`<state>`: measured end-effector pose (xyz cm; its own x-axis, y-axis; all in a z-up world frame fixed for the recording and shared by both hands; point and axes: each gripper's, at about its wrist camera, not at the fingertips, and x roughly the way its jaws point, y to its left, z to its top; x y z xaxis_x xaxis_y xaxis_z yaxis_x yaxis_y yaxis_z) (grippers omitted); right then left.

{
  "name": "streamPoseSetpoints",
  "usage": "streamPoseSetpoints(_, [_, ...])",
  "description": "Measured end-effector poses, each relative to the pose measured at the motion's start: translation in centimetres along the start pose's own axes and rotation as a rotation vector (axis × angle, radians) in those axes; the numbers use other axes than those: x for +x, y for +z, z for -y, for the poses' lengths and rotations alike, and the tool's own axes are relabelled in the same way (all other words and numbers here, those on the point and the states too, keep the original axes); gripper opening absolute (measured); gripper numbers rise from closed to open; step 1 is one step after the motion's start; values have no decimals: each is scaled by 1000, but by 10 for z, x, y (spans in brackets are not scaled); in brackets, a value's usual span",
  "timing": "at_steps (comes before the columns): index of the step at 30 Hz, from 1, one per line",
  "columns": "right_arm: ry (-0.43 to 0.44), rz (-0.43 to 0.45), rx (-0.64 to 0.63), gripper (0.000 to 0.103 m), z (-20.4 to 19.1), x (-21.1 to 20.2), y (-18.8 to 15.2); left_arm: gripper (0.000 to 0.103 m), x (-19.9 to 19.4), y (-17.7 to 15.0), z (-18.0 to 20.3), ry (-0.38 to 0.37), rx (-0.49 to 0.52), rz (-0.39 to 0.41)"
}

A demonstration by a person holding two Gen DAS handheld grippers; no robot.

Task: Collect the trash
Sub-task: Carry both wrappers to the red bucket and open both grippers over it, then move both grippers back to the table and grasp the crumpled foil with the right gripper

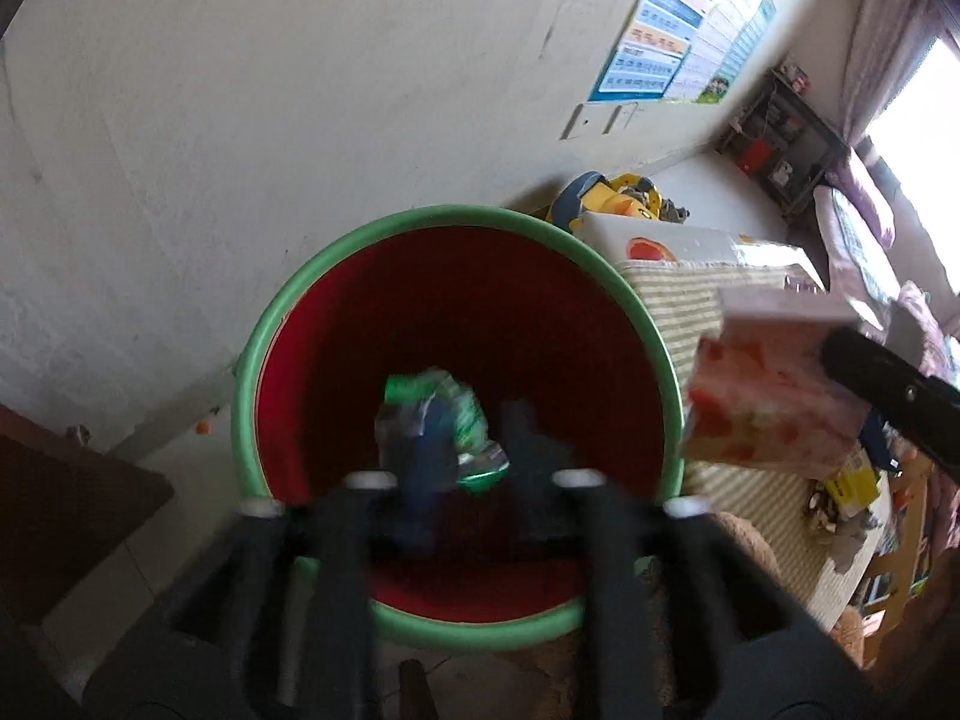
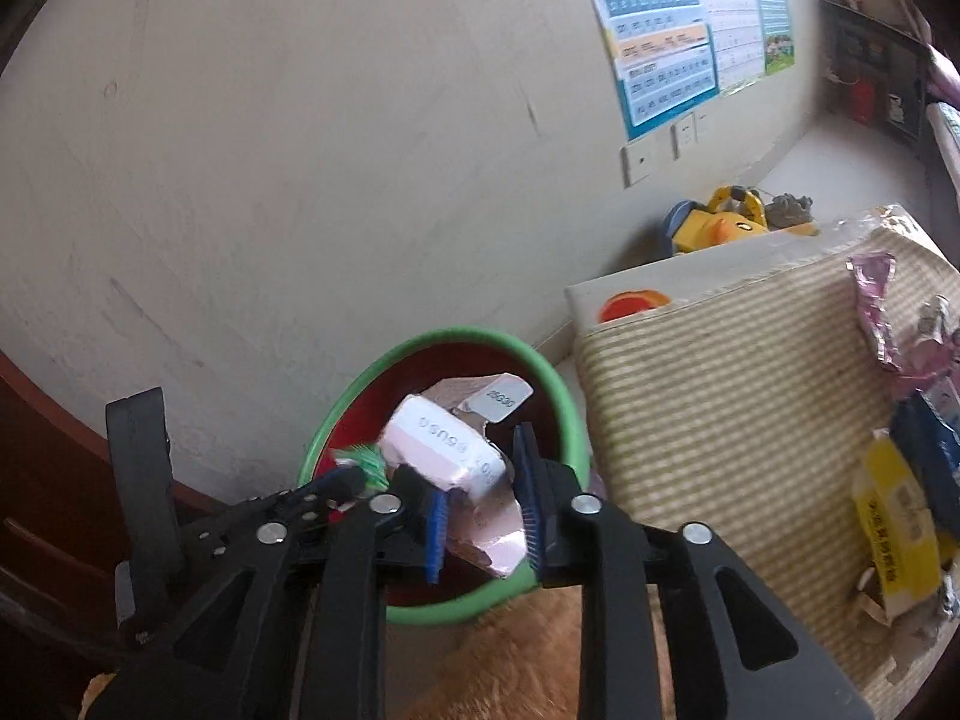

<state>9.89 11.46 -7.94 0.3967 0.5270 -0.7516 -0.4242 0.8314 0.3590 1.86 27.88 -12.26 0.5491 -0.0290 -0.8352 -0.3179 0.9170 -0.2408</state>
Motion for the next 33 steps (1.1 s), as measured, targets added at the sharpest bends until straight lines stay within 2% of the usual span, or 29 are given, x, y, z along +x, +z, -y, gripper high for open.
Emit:
streamPoseSetpoints(1, [1, 2, 4, 42, 1, 1, -2, 54, -1, -1, -2, -1, -16, 9])
streamPoseSetpoints(2, [1, 5, 10, 47, 2, 2, -2, 55, -2, -2, -4, -5, -31, 18])
streamPoseSetpoints(10, [4, 23, 63, 49, 16, -23, -7, 56, 0, -3, 6, 14, -4, 9])
streamPoseSetpoints(19, [-9, 40, 139, 51, 45, -52, -19, 57, -7, -6, 28, 1, 39, 19])
streamPoseSetpoints(21, [-19, 47, 96, 45, 39, -49, -14, 57, -9, -7, 29, 8, 36, 22])
streamPoseSetpoints(23, [-19, 39, 46, 25, 30, -44, -12, 58, -12, -8, 26, 19, 29, 29])
streamPoseSetpoints(29, [30, 29, -17, 25, 1, -19, 4, 59, -22, -7, 8, 59, -17, 49])
streamPoseSetpoints(31, [20, 25, -23, 29, -5, -9, 11, 60, -22, -8, 2, 73, -19, 50])
streamPoseSetpoints(32, [21, 14, -20, 46, -6, -3, 13, 61, -23, -9, -2, 81, -23, 50])
streamPoseSetpoints(33, [40, -4, -7, 56, -7, 5, 16, 61, -24, -10, -5, 86, -26, 49])
